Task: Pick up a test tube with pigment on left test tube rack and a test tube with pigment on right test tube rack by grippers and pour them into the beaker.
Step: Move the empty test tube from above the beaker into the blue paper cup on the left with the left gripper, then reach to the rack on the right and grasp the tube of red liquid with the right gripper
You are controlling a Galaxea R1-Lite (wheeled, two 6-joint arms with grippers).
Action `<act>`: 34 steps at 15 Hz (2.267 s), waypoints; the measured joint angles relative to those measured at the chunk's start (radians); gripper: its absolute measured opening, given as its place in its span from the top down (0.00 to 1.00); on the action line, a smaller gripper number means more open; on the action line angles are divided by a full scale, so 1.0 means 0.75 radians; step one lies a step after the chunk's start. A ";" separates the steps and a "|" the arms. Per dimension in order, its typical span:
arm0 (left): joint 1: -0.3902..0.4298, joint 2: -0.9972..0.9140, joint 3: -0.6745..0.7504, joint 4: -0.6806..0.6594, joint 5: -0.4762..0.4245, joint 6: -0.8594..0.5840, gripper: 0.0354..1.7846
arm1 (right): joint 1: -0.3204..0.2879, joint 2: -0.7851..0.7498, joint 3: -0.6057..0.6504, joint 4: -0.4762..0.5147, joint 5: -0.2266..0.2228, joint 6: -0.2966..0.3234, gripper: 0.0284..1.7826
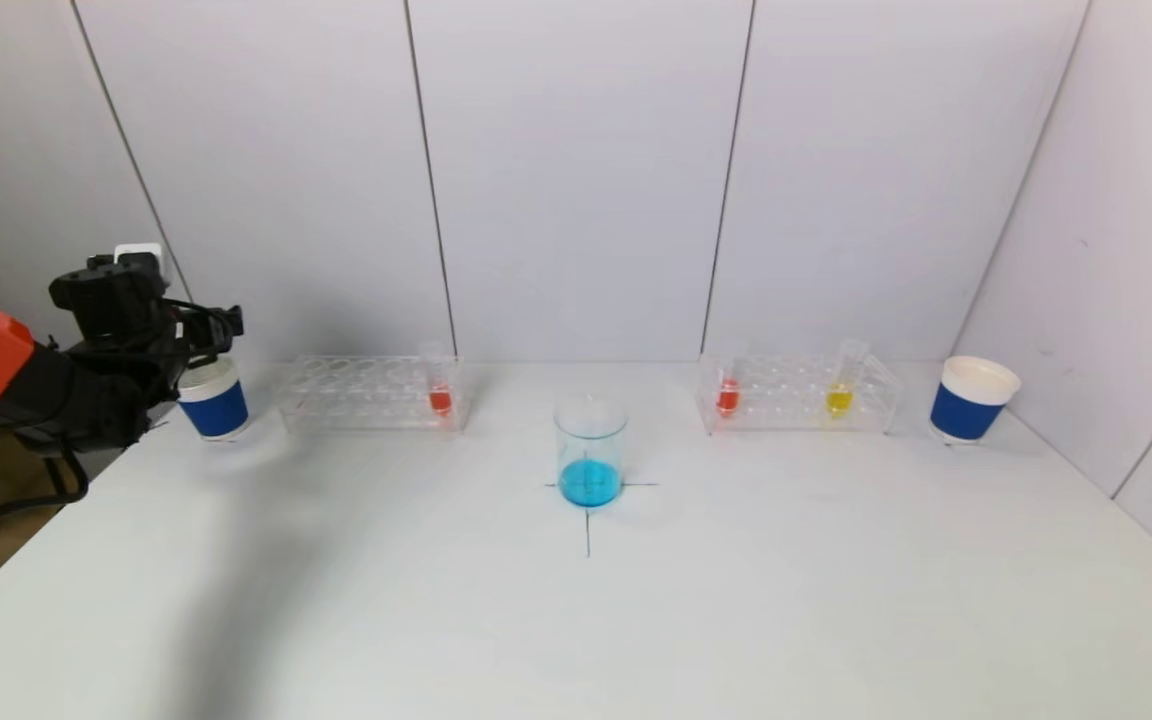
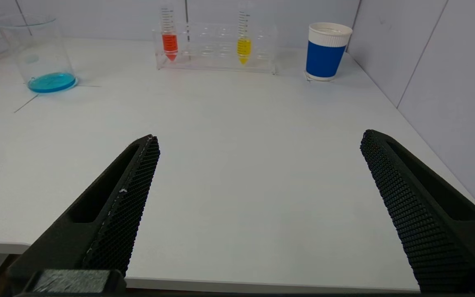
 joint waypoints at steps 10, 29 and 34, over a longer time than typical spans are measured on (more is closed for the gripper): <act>-0.081 -0.486 0.200 0.218 -0.006 -0.007 0.01 | 0.000 0.000 0.000 0.000 0.000 0.000 0.01; -0.281 -2.474 1.117 1.370 -0.217 -0.102 0.01 | 0.000 0.000 0.000 0.000 -0.001 0.000 0.01; -0.300 -2.888 1.284 1.707 -0.279 -0.105 0.01 | 0.000 0.000 0.000 -0.001 0.000 0.001 0.01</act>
